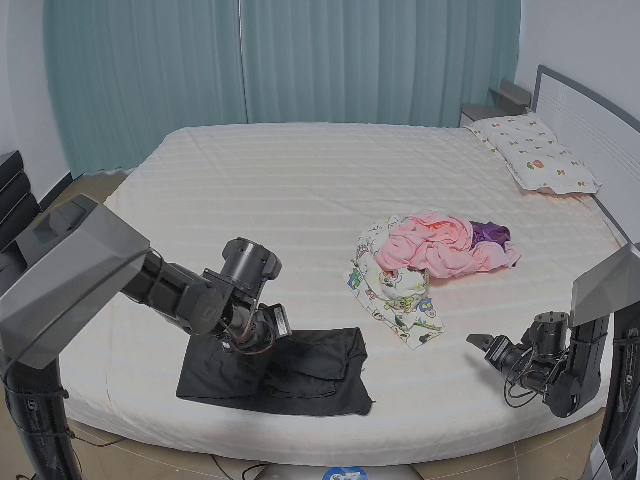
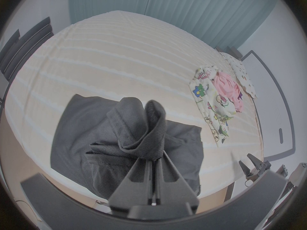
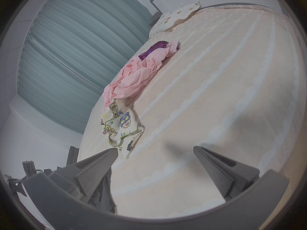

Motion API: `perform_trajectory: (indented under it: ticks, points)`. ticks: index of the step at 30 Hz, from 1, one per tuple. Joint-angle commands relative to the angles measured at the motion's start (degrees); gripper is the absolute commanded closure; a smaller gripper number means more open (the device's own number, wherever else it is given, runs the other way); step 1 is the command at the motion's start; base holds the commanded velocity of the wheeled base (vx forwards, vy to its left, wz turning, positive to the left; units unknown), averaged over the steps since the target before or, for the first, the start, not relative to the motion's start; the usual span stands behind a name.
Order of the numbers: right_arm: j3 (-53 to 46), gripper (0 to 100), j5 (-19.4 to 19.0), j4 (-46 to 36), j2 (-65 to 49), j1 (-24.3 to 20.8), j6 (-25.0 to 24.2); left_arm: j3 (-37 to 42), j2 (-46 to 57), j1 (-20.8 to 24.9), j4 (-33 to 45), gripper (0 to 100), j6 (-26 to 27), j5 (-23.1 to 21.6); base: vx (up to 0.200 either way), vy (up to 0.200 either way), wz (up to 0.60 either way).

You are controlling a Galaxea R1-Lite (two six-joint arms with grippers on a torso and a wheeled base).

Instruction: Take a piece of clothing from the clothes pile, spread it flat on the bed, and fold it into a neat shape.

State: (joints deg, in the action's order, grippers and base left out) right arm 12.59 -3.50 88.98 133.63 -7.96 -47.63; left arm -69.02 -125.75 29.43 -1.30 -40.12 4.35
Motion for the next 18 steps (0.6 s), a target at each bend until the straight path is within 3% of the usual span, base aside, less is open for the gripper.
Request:
perform_trajectory:
  ticks: [1,15,17,18]
  points:
    - [0.06,0,-0.02,0.93,0.05,-0.13,-0.01,-1.2,-3.1,1.86,-0.01,100,-0.31,0.22,0.0,0.0,0.0]
    - [-0.02,0,-0.02,0.93,0.14,-0.48,-0.01,-4.37,-4.77,5.73,-0.28,100,-4.88,-0.05,0.0,0.0,0.0]
    - [-0.02,0,-0.02,0.93,0.14,-0.48,0.08,-4.37,-4.6,5.73,-0.54,100,-5.14,-0.57,0.0,0.0,0.0]
    - [0.15,0,0.07,0.93,0.49,-0.48,0.08,-4.1,-4.24,5.73,-0.63,100,-5.5,-3.12,0.0,0.0,0.0]
